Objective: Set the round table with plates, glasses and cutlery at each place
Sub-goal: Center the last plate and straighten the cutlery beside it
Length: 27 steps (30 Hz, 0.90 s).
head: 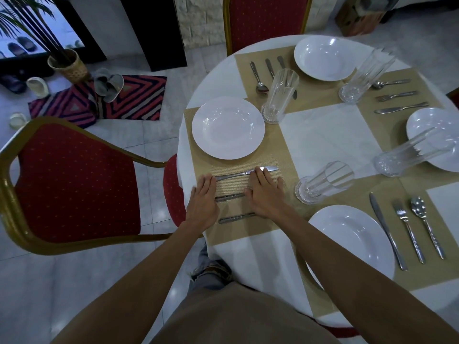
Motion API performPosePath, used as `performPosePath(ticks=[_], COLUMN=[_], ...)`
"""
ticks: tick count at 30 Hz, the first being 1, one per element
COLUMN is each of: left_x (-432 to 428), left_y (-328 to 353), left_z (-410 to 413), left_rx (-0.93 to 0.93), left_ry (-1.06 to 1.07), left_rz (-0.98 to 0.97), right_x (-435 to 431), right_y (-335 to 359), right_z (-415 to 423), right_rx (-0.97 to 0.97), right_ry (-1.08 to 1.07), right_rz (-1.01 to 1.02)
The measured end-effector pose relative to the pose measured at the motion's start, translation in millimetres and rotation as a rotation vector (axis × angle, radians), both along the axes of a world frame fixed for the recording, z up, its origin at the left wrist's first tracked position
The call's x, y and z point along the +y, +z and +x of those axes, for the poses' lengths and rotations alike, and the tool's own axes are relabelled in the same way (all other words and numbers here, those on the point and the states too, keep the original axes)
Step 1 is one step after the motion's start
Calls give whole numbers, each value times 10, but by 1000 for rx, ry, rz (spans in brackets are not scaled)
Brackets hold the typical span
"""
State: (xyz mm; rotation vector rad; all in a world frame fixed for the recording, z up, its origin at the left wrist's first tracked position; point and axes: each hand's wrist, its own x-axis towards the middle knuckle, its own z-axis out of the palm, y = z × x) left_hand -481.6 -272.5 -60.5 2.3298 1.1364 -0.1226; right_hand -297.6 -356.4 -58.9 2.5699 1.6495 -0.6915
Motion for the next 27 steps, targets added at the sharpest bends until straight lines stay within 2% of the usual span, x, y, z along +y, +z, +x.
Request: performPosePath(ticks=[27], left_x=[6], left_y=[-4], left_z=[-16], left_rx=[44], left_ry=[-13], left_rz=[10], right_x=[-3], right_y=[29], right_z=[-32], right_rx=[-24], right_ry=[-10], right_rz=[37])
